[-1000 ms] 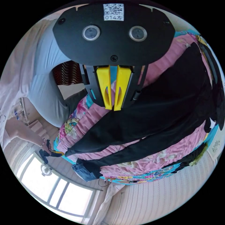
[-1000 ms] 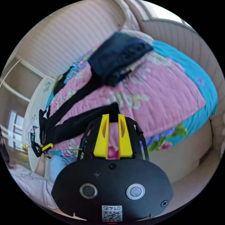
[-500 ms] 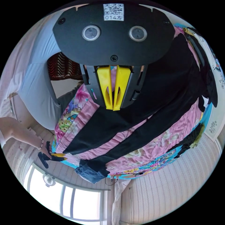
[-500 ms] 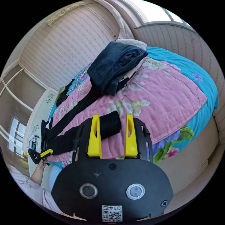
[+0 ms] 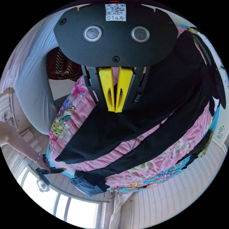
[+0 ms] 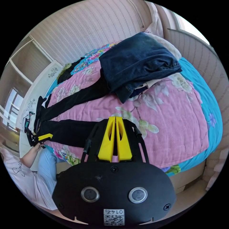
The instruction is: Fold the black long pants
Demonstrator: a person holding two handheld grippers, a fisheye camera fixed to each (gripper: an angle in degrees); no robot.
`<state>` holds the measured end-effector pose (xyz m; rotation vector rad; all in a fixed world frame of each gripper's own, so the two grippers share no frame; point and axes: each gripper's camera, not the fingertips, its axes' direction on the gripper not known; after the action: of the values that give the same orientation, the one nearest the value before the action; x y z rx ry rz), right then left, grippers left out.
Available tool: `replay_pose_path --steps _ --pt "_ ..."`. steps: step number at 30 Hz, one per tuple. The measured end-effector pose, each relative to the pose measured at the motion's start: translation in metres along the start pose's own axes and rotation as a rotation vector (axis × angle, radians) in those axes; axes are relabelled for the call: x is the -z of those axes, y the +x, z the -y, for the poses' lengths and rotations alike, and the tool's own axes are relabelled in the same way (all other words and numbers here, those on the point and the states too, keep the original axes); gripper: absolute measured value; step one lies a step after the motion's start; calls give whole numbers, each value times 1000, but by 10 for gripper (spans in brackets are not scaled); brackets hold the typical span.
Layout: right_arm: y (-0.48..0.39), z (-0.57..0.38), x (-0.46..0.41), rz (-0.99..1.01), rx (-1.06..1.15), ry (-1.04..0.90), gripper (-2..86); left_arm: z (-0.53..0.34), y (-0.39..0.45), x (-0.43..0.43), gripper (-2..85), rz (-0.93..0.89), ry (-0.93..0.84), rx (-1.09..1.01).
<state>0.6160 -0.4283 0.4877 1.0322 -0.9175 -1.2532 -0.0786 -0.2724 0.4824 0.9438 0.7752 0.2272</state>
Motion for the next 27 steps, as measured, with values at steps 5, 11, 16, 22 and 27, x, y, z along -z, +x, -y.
replay_pose_path --steps 5,11,16,22,27 --pt "25 2 -23 175 -88 -99 91 3 6 16 -6 54 33 -3" --pt "10 23 -29 178 54 -140 55 2 5 17 -8 58 17 -16" --pt "25 68 -19 142 -56 -30 48 -4 -5 43 -10 113 50 13" --pt "47 36 1 129 -179 63 109 -22 -47 80 -10 53 103 124" --pt "60 1 -28 229 -295 8 112 -40 -71 101 -10 38 104 149"
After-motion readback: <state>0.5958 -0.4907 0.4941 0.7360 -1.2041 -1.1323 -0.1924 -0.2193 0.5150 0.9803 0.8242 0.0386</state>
